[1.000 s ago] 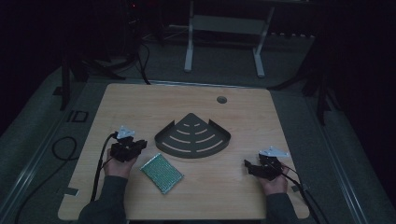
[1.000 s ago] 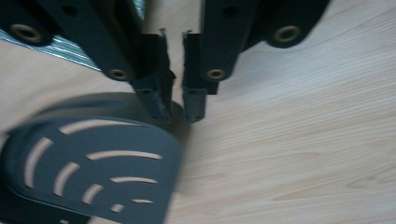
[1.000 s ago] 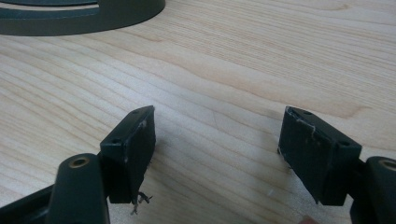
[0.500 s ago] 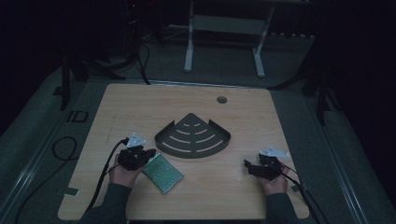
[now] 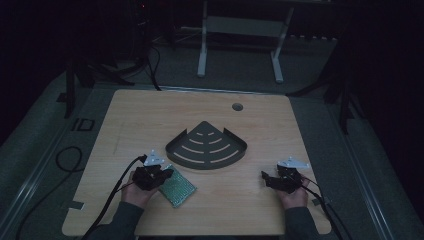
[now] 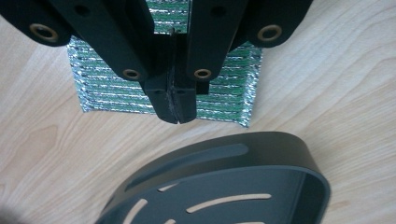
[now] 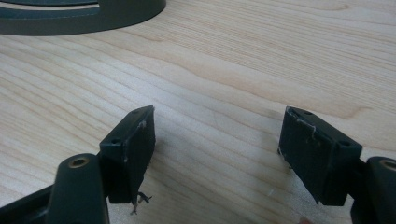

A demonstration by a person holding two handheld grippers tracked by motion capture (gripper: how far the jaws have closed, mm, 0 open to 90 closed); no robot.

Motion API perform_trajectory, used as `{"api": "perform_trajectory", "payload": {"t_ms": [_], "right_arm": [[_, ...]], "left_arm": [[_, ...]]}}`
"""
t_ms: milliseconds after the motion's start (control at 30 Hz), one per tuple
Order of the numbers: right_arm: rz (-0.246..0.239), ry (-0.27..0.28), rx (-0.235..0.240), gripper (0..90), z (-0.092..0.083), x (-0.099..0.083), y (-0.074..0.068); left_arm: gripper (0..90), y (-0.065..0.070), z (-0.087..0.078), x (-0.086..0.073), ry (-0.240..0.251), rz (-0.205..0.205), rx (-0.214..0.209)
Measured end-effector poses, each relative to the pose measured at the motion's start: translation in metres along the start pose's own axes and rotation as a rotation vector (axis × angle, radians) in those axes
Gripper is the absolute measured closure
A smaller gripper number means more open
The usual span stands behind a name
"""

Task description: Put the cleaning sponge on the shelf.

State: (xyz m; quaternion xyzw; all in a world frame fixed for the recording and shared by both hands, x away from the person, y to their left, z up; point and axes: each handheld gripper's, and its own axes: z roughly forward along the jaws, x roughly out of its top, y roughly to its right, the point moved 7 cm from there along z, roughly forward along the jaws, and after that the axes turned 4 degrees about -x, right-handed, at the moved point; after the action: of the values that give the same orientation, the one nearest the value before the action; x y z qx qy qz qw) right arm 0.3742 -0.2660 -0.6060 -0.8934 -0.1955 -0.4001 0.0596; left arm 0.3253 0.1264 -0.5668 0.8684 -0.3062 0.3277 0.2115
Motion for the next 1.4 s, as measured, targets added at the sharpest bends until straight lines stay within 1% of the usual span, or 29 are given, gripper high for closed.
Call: {"api": "perform_trajectory", "payload": {"t_ms": [100,200,367,433,533,600,733,1033,1233,1400], "right_arm": [[0.001,0.0,0.0,26.3,0.0,0.0,0.0],[0.0,0.0,0.0,26.3,0.0,0.0,0.0],[-0.001,0.0,0.0,26.3,0.0,0.0,0.0],[-0.001,0.0,0.0,26.3,0.0,0.0,0.0],[-0.001,0.0,0.0,26.3,0.0,0.0,0.0],[-0.001,0.0,0.0,26.3,0.0,0.0,0.0],[-0.001,-0.001,0.0,26.2,0.0,0.0,0.0],[-0.002,0.0,0.002,26.1,0.0,0.0,0.0],[-0.001,0.0,0.002,26.1,0.0,0.0,0.0],[0.0,0.0,0.002,26.1,0.0,0.0,0.0]], "left_arm": [[89.9,0.004,0.002,-0.001,-0.007,0.012,-0.008],[89.9,0.006,0.003,-0.004,-0.025,0.034,-0.009],[89.9,0.006,0.004,-0.008,-0.04,0.037,-0.016],[89.9,0.006,0.004,-0.008,-0.041,0.034,-0.016],[89.9,0.003,0.007,-0.011,-0.057,0.016,-0.004],[89.9,0.001,0.008,-0.012,-0.064,0.014,-0.005],[90.0,-0.002,0.01,-0.015,-0.08,0.009,0.007],[89.9,-0.006,0.009,-0.016,-0.084,-0.002,0.013],[89.9,-0.014,0.006,-0.017,-0.079,-0.029,0.032],[89.9,-0.022,0.004,-0.017,-0.08,-0.039,0.048]]}}
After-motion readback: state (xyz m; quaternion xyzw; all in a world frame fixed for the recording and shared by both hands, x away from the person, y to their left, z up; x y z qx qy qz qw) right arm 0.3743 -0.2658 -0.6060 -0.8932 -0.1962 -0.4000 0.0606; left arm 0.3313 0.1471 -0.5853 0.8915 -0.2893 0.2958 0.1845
